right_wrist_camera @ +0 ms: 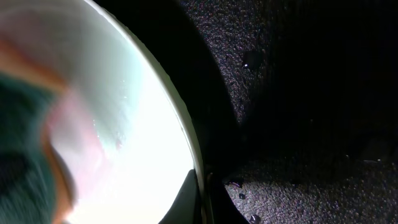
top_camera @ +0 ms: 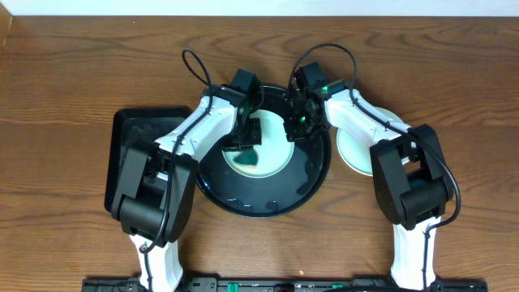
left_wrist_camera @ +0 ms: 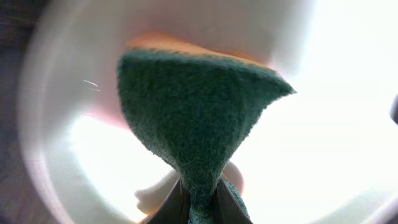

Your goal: Clean dirty plates on tray and stack at the side

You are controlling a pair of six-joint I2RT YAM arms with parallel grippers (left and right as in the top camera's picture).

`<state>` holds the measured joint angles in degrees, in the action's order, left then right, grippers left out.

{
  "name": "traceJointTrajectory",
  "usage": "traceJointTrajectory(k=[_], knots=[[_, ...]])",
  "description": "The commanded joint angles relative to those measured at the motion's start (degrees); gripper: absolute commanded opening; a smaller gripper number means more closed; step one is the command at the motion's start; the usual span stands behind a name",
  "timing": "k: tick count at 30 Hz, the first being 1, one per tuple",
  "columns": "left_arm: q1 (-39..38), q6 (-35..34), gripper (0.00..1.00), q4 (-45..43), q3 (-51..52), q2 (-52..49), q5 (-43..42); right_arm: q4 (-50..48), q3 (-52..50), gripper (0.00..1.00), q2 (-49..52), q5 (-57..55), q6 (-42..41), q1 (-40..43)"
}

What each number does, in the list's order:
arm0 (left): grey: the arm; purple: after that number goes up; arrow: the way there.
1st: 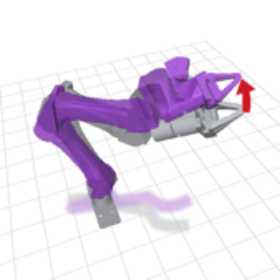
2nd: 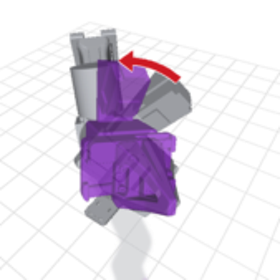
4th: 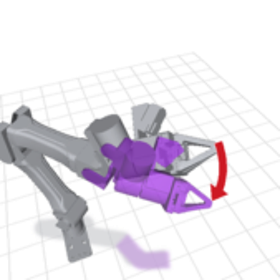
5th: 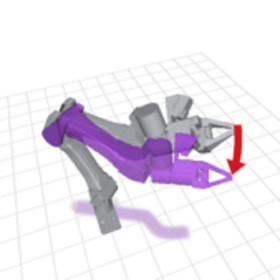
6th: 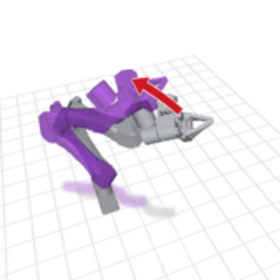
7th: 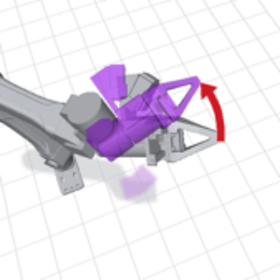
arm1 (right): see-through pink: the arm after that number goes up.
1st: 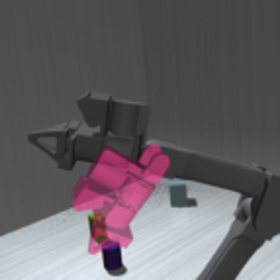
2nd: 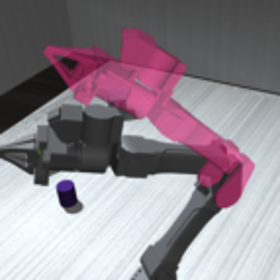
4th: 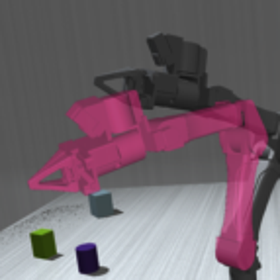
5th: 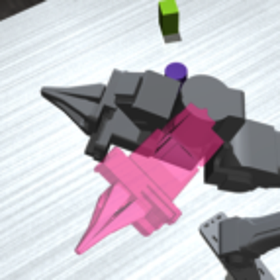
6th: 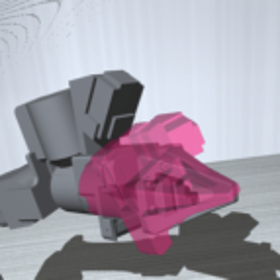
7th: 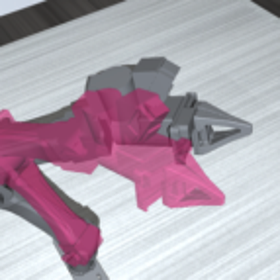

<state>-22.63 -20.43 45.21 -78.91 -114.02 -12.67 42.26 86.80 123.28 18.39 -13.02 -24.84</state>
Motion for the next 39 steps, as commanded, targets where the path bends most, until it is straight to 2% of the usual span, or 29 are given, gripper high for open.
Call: traceJointTrajectory(k=[1, 4, 7, 11, 14, 19, 25, 32, 39], knots=[[-0.17, 6.91, 0.07, 0.24, -1.51, 0.83, -11.06, 0.76, -1.42, 0.01, 0.59, -1.86, 0.20, -0.33], [1.64, 6.82, 0.07, -1.86, -2.29, 1.86, -9.46, 0.79, -1.42, 0.01, 0.59, -1.86, 0.20, -0.33], [4.31, 5.29, 0.08, -1.25, -4.37, 2.71, -4.35, 0.79, -1.42, 0.01, 0.59, -1.86, 0.20, -0.33], [8.55, 4.90, 0.08, 4.76, -9.60, 5.73, 6.03, 0.85, -1.42, 0.01, 0.59, -1.92, 0.20, -0.33], [11.34, 4.90, 0.07, 8.87, -13.11, 8.41, 10.43, 0.79, -1.42, 0.01, 0.57, -1.88, 0.15, -0.33], [17.57, 3.82, 0.08, 13.03, -14.23, 15.17, 10.58, 0.83, -1.40, 0.01, -0.37, -1.60, 0.22, -0.35], [25.44, 3.87, 0.07, 16.87, -14.23, 18.75, 10.62, 0.85, -1.40, 0.01, -4.52, -2.62, 1.42, -0.39], [33.07, 3.87, 0.08, 19.41, -14.21, 18.86, 10.58, 4.11, -1.38, 0.01, -11.65, -15.54, 1.01, -1.18], [34.71, 3.85, 0.08, 19.50, -14.19, 18.86, 10.58, 6.80, -1.38, 0.01, -19.80, -36.44, 1.07, -6.64]])
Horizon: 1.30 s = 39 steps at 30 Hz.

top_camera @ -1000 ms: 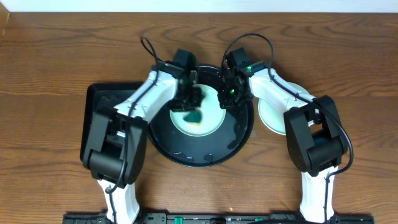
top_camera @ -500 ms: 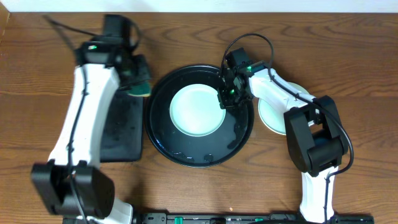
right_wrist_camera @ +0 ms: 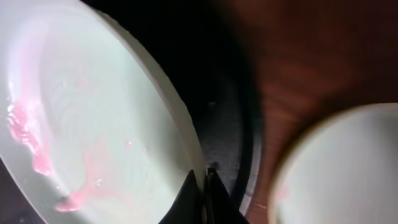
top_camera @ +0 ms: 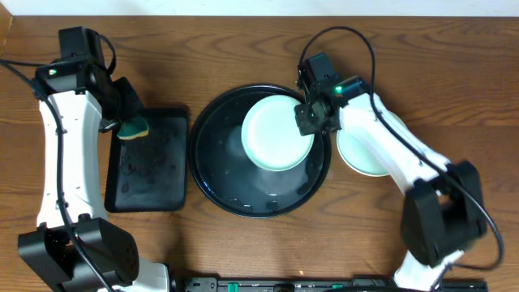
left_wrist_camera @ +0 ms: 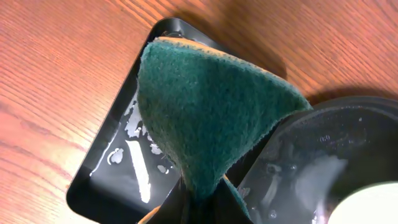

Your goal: Clean dirty plates on tray and stack at the side

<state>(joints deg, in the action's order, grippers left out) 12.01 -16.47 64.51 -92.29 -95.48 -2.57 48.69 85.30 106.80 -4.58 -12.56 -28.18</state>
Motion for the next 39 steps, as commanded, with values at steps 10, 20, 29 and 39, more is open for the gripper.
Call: traceJointTrajectory(k=[10, 20, 29, 39], knots=[[0.09, -0.11, 0.07, 0.20, -0.57, 0.33, 0.48, -0.13, 0.13, 0.01, -9.05, -46.21, 0.61, -16.61], [0.09, -0.11, 0.08, 0.20, -0.55, 0.33, 0.48, -0.59, 0.13, 0.01, -9.11, -67.98, 0.61, -25.70], [0.09, -0.11, 0.07, 0.20, -0.50, 0.33, 0.48, -1.77, 0.11, 0.01, -9.09, -71.30, -0.22, -26.97], [-0.72, -0.22, 0.07, 0.17, 0.90, 0.33, 0.44, -1.57, -0.07, 0.01, -8.68, -28.83, -6.91, -17.64]])
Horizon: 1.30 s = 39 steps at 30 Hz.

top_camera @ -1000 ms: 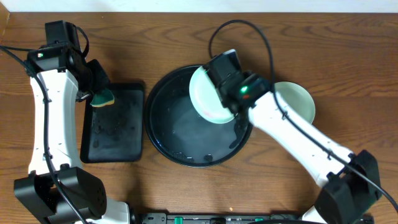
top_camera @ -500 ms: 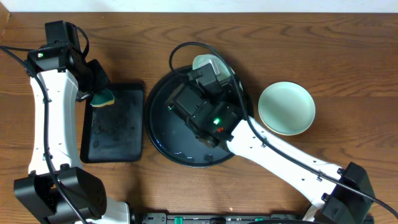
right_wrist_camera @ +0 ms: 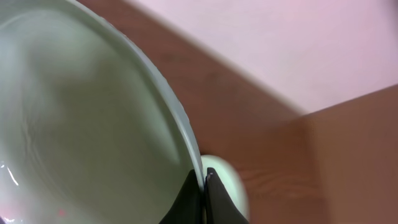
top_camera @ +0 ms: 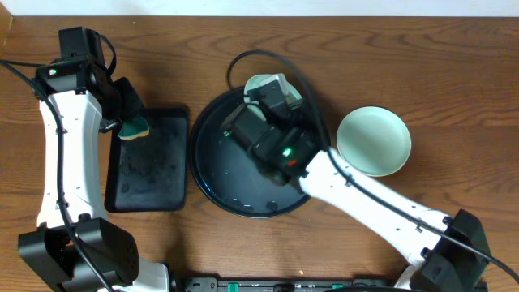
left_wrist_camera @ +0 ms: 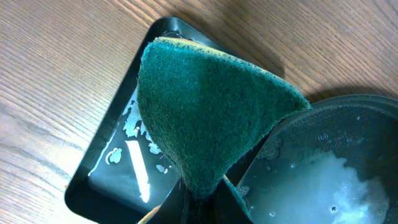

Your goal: Clean dirty plates on tray and stack at the side

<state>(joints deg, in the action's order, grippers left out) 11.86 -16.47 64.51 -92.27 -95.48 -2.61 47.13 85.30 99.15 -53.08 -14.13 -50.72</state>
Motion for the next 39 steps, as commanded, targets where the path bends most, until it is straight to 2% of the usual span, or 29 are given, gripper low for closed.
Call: traceJointTrajectory(k=[1, 5, 9, 19, 21, 25, 27, 32, 39], knots=[[-0.98, -0.35, 0.07, 0.17, 1.25, 0.33, 0.46, -0.04, -0.13, 0.01, -0.74, 23.52, -6.54, 6.51], [-3.41, -0.79, 0.07, -0.20, 2.75, 0.33, 0.46, -0.13, -0.57, 0.01, 2.10, 38.27, -10.56, 13.16], [-6.34, -0.81, 0.07, -0.92, 3.04, 0.33, 0.48, -0.26, -0.70, 0.01, 7.10, 47.19, -12.83, 16.63], [-13.25, -2.75, 0.08, -3.61, 3.04, 0.33, 0.50, -1.36, -0.70, 0.02, 17.07, 51.25, -15.06, 17.42], [-14.14, -2.97, 0.07, -3.93, 3.04, 0.33, 0.50, -2.10, -0.70, 0.08, 17.05, 51.71, -12.11, 17.55], [-15.80, -5.33, 0.08, -4.22, 3.04, 0.33, 0.46, -4.66, -0.68, 0.36, 17.09, 57.59, -2.43, 18.40], [-16.79, -5.75, 0.07, -4.44, 3.06, 0.31, 0.28, -5.29, -0.68, 0.43, 17.22, 59.47, 1.11, 19.37], [-19.67, -7.50, 0.07, -4.90, 3.10, -0.02, 0.28, -7.02, -0.70, 0.40, 18.29, 60.48, 7.10, 21.66], [-23.41, -11.13, 0.07, -6.01, 3.17, -2.89, 0.28, -8.92, -0.70, 0.24, 20.92, 62.47, 8.02, 23.71]])
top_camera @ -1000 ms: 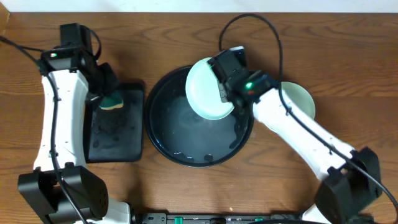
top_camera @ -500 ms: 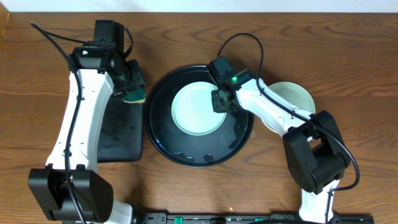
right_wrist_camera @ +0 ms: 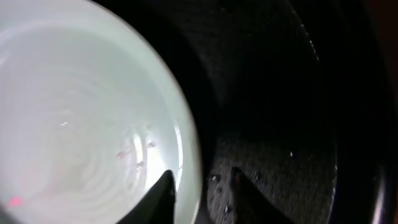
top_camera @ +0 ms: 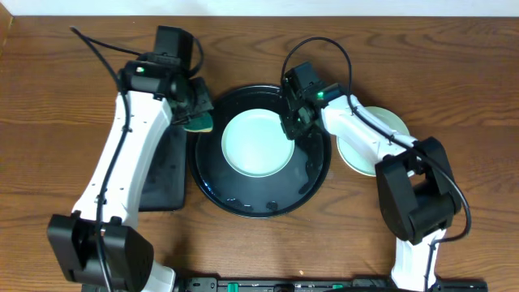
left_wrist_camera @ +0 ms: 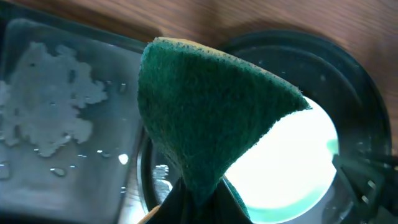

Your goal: Clean dirty plates on tray and stack at the side

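A pale green plate lies flat in the round black tray. My right gripper stands open at the plate's right rim. In the right wrist view one finger is over the plate and the other over the tray floor, so the right gripper has the rim between its fingers. A faint pink speck shows on the plate. My left gripper is shut on a green sponge at the round tray's left rim. The left wrist view shows the sponge hanging above the plate.
A second pale plate sits on the table right of the round tray, under the right arm. A black rectangular tray with soapy water lies left of it, partly hidden by the left arm. Wooden table all round.
The plate, held tilted above the round tray's back edge, now lies flat in the tray and the right gripper has opened. The left gripper moved right with the sponge, from the rectangular tray to the round one.
First the sponge was on the plate in the round tray, with the right gripper shut on its rim. Then the sponge was over the rectangular tray and the plate showed pink smears. Then the plate was held high and tilted. Now it lies released in the tray, sponge beside it.
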You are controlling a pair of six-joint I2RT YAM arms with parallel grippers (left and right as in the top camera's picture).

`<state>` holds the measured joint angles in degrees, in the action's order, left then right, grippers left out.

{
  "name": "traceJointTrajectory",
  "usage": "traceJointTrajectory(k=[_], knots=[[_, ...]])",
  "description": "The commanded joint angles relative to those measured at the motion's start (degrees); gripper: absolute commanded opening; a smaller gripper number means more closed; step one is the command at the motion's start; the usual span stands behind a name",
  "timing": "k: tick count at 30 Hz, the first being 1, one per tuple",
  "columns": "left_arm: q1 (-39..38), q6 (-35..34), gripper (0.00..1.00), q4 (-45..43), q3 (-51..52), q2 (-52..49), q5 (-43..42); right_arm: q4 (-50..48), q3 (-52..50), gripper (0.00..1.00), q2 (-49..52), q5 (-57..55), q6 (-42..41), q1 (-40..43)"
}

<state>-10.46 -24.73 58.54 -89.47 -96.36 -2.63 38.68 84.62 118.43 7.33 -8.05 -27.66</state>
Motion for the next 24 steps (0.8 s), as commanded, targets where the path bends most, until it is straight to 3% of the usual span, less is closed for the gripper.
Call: traceJointTrajectory(k=[1, 6, 18, 24], knots=[[-1.62, -3.52, 0.07, -0.09, 0.37, -2.69, 0.31, -0.70, -0.02, 0.22, 2.05, 2.93, 1.95, 0.81], [-4.39, -4.37, 0.08, -0.63, 0.37, -5.57, 0.31, -1.53, -0.02, 0.02, 3.67, 4.90, -0.07, 1.07], [-11.76, -16.06, 0.07, -1.57, 1.05, -13.44, 0.37, -1.38, -0.02, 0.01, 3.76, 4.70, -3.91, 3.06], [-15.89, -22.80, 0.07, -7.37, 5.35, -16.28, 3.13, -1.11, -0.02, 0.01, 3.76, 4.70, -3.93, 3.15]])
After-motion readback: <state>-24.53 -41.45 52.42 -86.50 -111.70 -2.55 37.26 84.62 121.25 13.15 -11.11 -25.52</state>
